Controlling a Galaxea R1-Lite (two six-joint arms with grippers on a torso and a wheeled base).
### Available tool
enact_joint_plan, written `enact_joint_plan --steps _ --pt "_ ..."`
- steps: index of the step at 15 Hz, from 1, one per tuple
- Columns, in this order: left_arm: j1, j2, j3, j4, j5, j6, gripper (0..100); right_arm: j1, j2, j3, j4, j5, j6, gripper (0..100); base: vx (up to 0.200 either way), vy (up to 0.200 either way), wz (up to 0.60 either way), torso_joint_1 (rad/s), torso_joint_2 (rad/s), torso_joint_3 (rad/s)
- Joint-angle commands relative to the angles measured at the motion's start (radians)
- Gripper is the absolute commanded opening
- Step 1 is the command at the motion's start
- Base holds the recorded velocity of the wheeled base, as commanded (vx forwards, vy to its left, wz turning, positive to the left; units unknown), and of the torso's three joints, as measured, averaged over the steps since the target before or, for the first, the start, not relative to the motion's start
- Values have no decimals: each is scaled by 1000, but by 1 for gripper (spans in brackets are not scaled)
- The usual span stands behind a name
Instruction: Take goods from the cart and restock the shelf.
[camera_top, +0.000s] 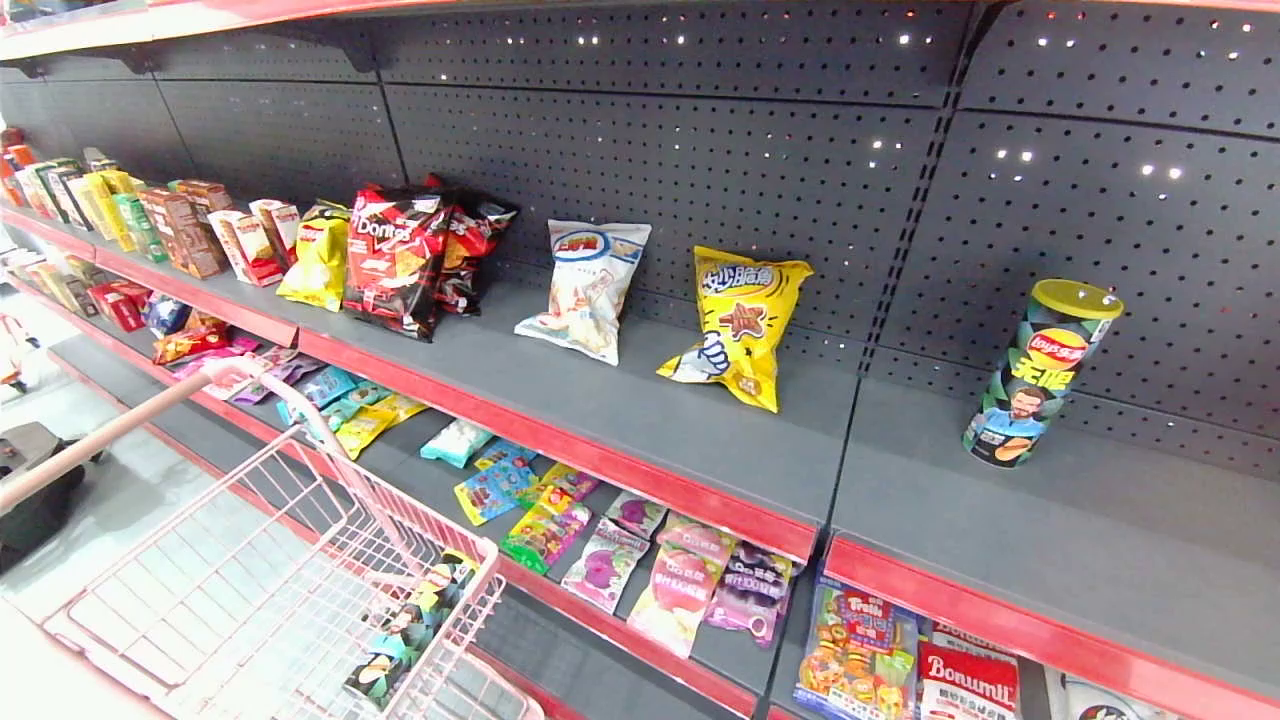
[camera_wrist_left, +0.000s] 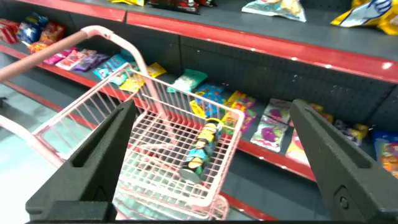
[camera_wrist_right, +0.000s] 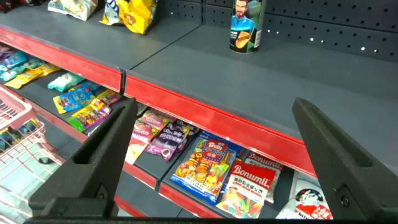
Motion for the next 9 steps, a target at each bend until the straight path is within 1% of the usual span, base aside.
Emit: enact_joint_plan --steps 1,2,3,9 --pt "4 -3 0 -5 2 40 100 0 0 0 0 0 0 100 0 0 0 0 0 0" --pt "8 -17 0 -8 -6 61 100 0 0 0 0 0 0 100 0 0 0 0 0 0" --pt "8 -17 0 -11 -9 72 100 0 0 0 0 2 0 100 0 0 0 0 0 0" --pt "8 -17 0 -13 -18 80 100 0 0 0 0 2 0 100 0 0 0 0 0 0"
